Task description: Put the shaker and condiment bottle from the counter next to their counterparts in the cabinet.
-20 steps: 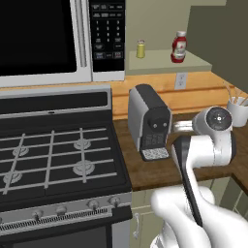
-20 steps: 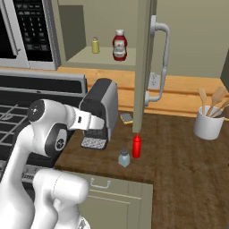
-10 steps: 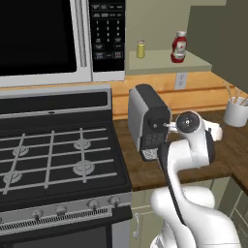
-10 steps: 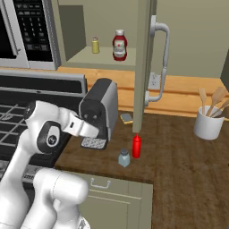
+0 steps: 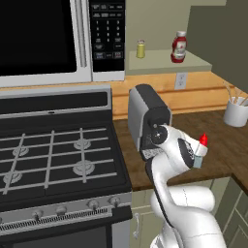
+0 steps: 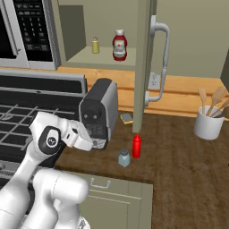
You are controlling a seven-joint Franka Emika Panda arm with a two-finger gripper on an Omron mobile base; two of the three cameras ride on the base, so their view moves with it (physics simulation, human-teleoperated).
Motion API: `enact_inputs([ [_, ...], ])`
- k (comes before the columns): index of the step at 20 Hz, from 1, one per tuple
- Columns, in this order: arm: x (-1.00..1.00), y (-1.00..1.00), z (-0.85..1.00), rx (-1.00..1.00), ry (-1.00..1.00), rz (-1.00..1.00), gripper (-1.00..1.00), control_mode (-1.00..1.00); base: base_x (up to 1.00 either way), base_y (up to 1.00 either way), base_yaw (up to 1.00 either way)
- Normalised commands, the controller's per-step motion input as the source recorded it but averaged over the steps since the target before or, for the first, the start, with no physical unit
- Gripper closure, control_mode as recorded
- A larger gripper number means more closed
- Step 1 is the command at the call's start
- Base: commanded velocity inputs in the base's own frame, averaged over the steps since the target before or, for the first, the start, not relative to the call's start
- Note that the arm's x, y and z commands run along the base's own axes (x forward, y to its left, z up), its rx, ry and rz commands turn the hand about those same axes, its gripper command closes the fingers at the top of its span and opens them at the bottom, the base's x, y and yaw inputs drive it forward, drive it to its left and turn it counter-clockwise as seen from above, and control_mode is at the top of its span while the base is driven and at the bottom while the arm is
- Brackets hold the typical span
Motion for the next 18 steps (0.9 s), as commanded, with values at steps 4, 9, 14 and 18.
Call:
enact_inputs([
  [4,0.06,-0.01,-0.42,0.0,-0.1,-0.02,-1.0,-1.0,0.0,0.0,0.0],
  [9,0.16,-0.14,-0.38,0.0,-0.11,0.0,-1.0,-1.0,0.0,0.0,0.0],
  [14,0.0,-0.15,-0.76,0.0,-0.11,0.0,-1.0,-1.0,0.0,0.0,0.0],
  [18,0.0,-0.23,-1.0,0.0,-0.11,0.0,-1.0,-1.0,0.0,0.0,0.0],
])
